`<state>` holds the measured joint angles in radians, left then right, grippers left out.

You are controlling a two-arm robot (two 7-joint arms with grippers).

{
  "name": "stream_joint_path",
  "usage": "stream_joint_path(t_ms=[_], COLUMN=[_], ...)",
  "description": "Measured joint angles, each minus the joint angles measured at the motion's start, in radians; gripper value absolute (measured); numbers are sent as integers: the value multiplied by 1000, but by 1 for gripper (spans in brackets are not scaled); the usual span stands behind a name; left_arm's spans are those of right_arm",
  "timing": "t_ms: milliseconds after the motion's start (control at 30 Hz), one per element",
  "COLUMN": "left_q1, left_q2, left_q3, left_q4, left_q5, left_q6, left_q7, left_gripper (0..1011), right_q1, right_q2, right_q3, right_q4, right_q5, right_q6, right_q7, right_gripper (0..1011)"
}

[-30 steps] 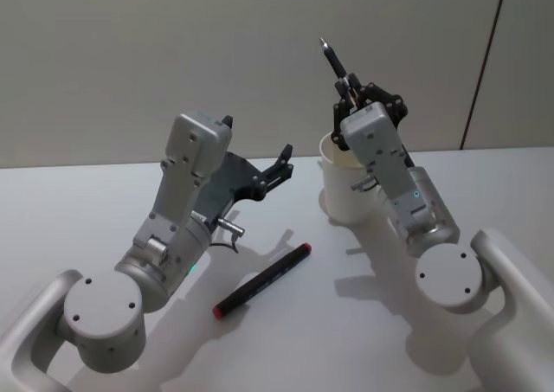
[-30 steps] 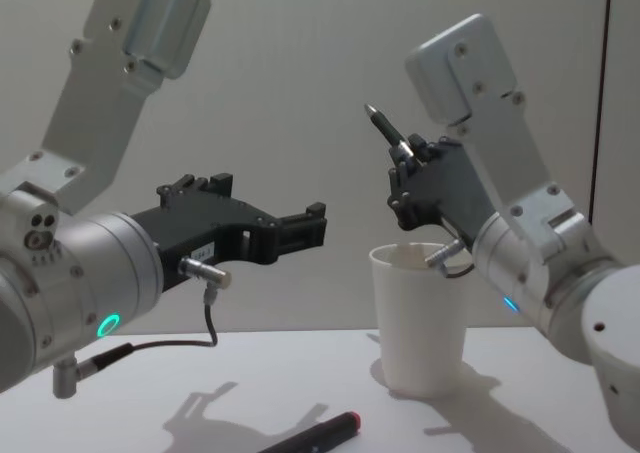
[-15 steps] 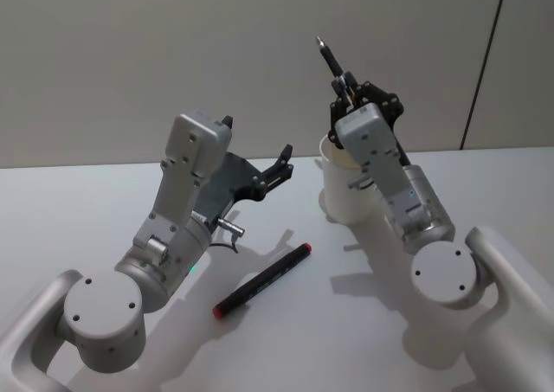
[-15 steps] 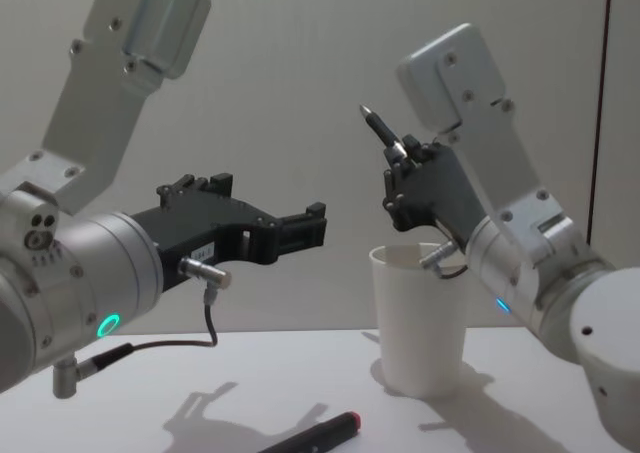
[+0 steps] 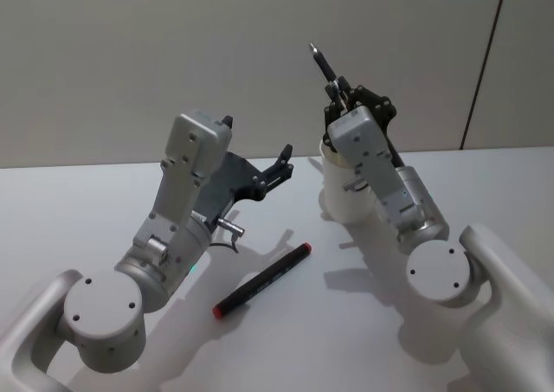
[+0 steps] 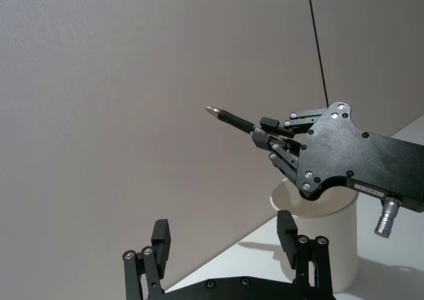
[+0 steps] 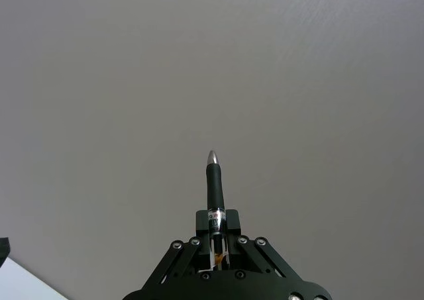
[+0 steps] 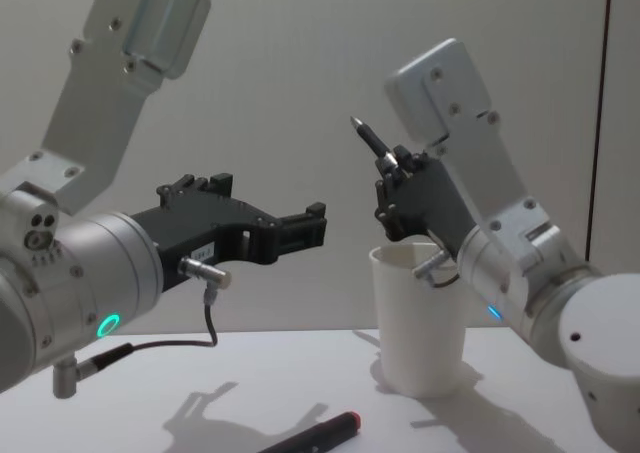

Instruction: Place the pen into the pen holder.

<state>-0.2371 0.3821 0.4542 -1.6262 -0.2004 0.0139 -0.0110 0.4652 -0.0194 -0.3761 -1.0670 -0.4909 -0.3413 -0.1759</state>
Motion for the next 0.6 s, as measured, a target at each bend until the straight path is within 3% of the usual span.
stream_joint_path(t_ms=[600], left_q1=[0], left_q2=[0], left_q3=[0], left_q4=[0], left_q5=[0], left_q6=[0], left_q7=[0], left_gripper=[1001], right_q1=[18], right_q2=[-8], right_q3=[-4], right_q4=[49], right_q5=[-14], right_q6=[-12], right_q7=[7], right_gripper=[134])
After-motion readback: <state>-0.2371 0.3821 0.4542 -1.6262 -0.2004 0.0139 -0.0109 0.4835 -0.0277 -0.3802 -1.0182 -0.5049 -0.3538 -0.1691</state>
